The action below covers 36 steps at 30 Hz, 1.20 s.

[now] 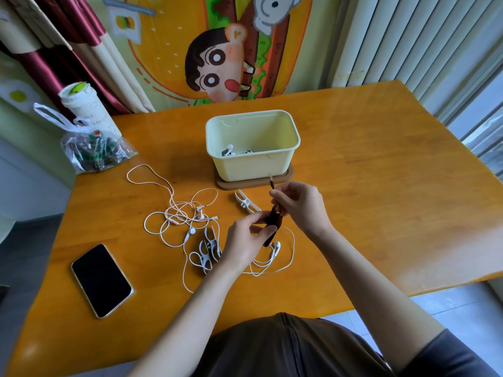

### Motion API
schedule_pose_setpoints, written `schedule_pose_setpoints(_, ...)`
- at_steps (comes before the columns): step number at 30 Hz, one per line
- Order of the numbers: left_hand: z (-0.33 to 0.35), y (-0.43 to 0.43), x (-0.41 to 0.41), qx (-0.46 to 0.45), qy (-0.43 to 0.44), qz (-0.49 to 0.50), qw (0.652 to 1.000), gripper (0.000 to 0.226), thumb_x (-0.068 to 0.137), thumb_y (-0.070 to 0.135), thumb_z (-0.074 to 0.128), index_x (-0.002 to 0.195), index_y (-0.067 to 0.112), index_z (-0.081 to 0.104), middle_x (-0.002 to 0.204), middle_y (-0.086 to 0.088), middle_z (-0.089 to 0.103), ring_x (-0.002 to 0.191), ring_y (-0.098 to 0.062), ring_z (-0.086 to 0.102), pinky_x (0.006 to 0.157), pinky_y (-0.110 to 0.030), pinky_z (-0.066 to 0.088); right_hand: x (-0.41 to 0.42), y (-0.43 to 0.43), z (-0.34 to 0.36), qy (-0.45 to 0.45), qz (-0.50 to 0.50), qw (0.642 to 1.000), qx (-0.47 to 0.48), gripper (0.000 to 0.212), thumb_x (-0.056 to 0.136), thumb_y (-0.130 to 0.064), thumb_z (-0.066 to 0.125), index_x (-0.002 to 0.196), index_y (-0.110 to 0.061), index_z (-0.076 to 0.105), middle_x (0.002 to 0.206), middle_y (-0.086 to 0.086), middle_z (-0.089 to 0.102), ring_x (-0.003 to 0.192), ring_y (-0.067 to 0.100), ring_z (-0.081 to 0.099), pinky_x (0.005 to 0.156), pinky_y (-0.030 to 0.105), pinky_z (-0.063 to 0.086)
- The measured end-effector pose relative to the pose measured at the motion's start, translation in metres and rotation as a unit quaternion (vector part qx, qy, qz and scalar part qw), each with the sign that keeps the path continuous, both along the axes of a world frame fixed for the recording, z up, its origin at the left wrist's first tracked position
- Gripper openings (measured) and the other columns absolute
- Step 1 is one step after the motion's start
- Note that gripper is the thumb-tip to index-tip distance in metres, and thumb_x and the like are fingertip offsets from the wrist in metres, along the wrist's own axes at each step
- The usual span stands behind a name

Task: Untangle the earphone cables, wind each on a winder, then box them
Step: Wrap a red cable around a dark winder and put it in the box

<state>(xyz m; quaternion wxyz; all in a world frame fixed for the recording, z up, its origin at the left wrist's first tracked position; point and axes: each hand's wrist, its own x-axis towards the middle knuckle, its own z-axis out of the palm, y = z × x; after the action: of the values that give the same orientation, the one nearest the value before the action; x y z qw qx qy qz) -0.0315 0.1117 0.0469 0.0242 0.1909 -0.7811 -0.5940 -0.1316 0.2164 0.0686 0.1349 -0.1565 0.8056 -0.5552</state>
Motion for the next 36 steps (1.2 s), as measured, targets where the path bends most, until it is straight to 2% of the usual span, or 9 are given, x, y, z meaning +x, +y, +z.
schedule_pose_setpoints(5,0.0,-0.004,-0.003,-0.045,-0.007,0.032,0.998,0.026,0.085,0.016,0.07,0.109,0.024,0.069,0.099,0.01,0.07,0.091,-0.01,0.064,0.08,-0.024,0.054,0.0,0.002,-0.004,0.039,0.033,0.998,0.044,0.01,0.088,-0.024,0.065,0.079,-0.018,0.067,0.067,-0.006,0.064,0.058,0.003,0.054,0.059,0.017,0.045)
schedule_pose_setpoints(8,0.002,-0.003,-0.003,-0.067,0.0,0.059,0.996,0.029,0.085,0.016,0.07,0.113,0.02,0.069,0.1,0.009,0.069,0.084,-0.003,0.06,0.07,-0.009,0.047,0.002,0.002,-0.004,0.061,0.059,0.995,0.06,0.008,0.088,-0.023,0.065,0.082,-0.019,0.068,0.069,-0.009,0.063,0.064,0.003,0.055,0.059,0.014,0.043)
schedule_pose_setpoints(10,0.003,-0.002,-0.004,-0.071,0.007,0.083,0.994,0.03,0.085,0.014,0.07,0.115,0.018,0.069,0.1,0.006,0.07,0.083,-0.004,0.06,0.065,-0.006,0.047,0.003,0.002,-0.002,0.076,0.071,0.992,0.067,0.006,0.088,-0.02,0.064,0.084,-0.019,0.069,0.072,-0.011,0.063,0.068,0.003,0.058,0.063,0.014,0.044)
schedule_pose_setpoints(13,0.004,-0.001,-0.006,-0.067,0.02,0.117,0.991,0.027,0.083,0.014,0.071,0.11,0.017,0.071,0.095,0.004,0.072,0.082,-0.006,0.063,0.067,-0.006,0.048,0.007,0.002,-0.003,0.1,0.081,0.989,0.074,0.007,0.087,-0.014,0.064,0.086,-0.017,0.071,0.076,-0.012,0.065,0.073,0.0,0.06,0.065,0.009,0.044)
schedule_pose_setpoints(17,0.004,0.0,-0.008,-0.062,0.044,0.15,0.986,0.019,0.082,0.016,0.073,0.101,0.018,0.073,0.088,0.004,0.073,0.084,-0.006,0.068,0.07,-0.013,0.052,0.013,0.003,-0.006,0.123,0.066,0.989,0.052,0.01,0.083,-0.011,0.069,0.081,-0.021,0.067,0.073,-0.018,0.062,0.071,-0.008,0.059,0.064,0.006,0.042)
schedule_pose_setpoints(22,0.008,0.001,-0.01,-0.005,0.068,0.185,0.98,0.029,0.081,0.012,0.073,0.11,0.019,0.072,0.091,0.012,0.071,0.087,0.001,0.066,0.074,-0.012,0.05,0.019,0.0,-0.005,0.15,0.057,0.986,0.035,0.008,0.079,-0.008,0.07,0.08,-0.015,0.069,0.072,-0.011,0.063,0.069,-0.003,0.058,0.065,0.009,0.046)
schedule_pose_setpoints(26,0.015,0.002,-0.009,0.073,0.085,0.183,0.977,0.029,0.084,0.01,0.069,0.104,0.03,0.07,0.093,0.014,0.072,0.093,-0.002,0.067,0.08,-0.019,0.052,0.021,-0.001,0.0,0.152,0.034,0.988,0.021,0.008,0.078,-0.008,0.07,0.077,-0.015,0.066,0.067,-0.012,0.061,0.065,0.0,0.056,0.06,0.011,0.044)
schedule_pose_setpoints(30,0.024,0.003,-0.007,0.157,0.092,0.212,0.96,0.017,0.089,0.017,0.064,0.105,0.019,0.071,0.094,0.012,0.072,0.09,0.006,0.065,0.072,-0.009,0.049,0.022,-0.002,0.004,0.149,0.03,0.988,0.018,0.006,0.078,-0.008,0.07,0.078,-0.013,0.066,0.067,-0.009,0.063,0.065,0.002,0.057,0.059,0.013,0.045)
schedule_pose_setpoints(36,0.028,0.003,-0.012,0.211,0.091,0.277,0.933,0.008,0.089,0.02,0.065,0.09,0.024,0.072,0.092,0.007,0.073,0.092,-0.006,0.068,0.069,-0.012,0.051,0.029,-0.008,0.008,0.143,0.034,0.989,-0.01,0.007,0.081,-0.011,0.069,0.079,-0.016,0.065,0.073,-0.012,0.064,0.071,0.004,0.059,0.063,0.012,0.046)
